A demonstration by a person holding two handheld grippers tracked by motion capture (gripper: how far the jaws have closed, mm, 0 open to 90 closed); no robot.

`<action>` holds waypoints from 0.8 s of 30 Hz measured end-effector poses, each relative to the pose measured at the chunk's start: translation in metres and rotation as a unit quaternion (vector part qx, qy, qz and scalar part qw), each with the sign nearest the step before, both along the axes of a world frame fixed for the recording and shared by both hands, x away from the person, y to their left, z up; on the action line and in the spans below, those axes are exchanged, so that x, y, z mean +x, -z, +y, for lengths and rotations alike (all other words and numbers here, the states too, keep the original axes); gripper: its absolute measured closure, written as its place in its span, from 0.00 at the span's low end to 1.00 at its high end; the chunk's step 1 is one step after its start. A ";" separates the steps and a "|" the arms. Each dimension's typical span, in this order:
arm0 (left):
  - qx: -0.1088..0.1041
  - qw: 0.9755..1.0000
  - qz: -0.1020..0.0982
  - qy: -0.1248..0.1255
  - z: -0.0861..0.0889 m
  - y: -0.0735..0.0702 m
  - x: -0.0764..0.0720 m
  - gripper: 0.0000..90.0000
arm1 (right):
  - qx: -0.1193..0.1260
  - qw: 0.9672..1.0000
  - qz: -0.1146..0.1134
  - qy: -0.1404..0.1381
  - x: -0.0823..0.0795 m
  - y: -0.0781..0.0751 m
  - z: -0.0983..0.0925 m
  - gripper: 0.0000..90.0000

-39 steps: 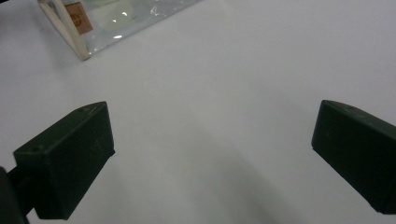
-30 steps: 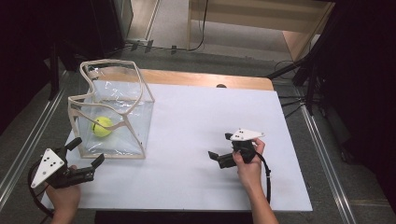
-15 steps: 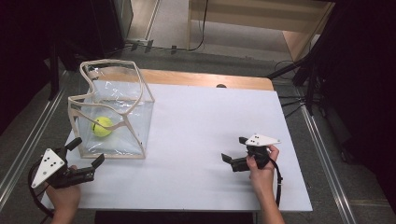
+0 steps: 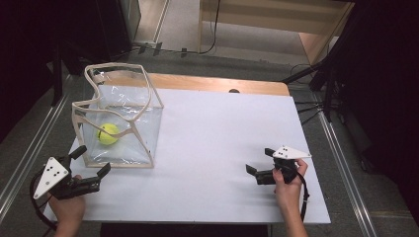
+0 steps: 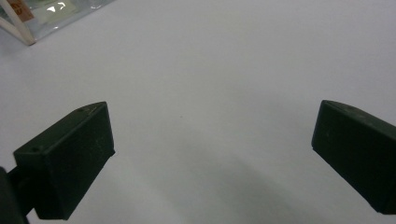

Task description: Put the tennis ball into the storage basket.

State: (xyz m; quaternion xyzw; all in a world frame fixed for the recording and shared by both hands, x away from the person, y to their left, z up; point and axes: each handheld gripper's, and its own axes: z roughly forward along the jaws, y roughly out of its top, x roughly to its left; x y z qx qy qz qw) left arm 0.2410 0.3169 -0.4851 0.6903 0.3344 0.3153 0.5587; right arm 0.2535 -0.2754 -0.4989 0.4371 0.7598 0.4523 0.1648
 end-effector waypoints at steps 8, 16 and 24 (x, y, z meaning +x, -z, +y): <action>0.000 1.000 0.000 0.000 0.000 0.000 0.000 0.06 | -0.002 1.000 -0.001 0.011 -0.007 0.002 -0.011 0.00; -0.001 1.000 -0.001 0.001 0.000 0.000 0.000 0.06 | 0.004 1.000 -0.008 0.027 -0.014 0.004 -0.022 0.00; -0.004 1.000 -0.001 0.000 0.000 0.000 0.000 0.06 | 0.014 0.999 -0.018 0.042 -0.021 0.007 -0.035 0.00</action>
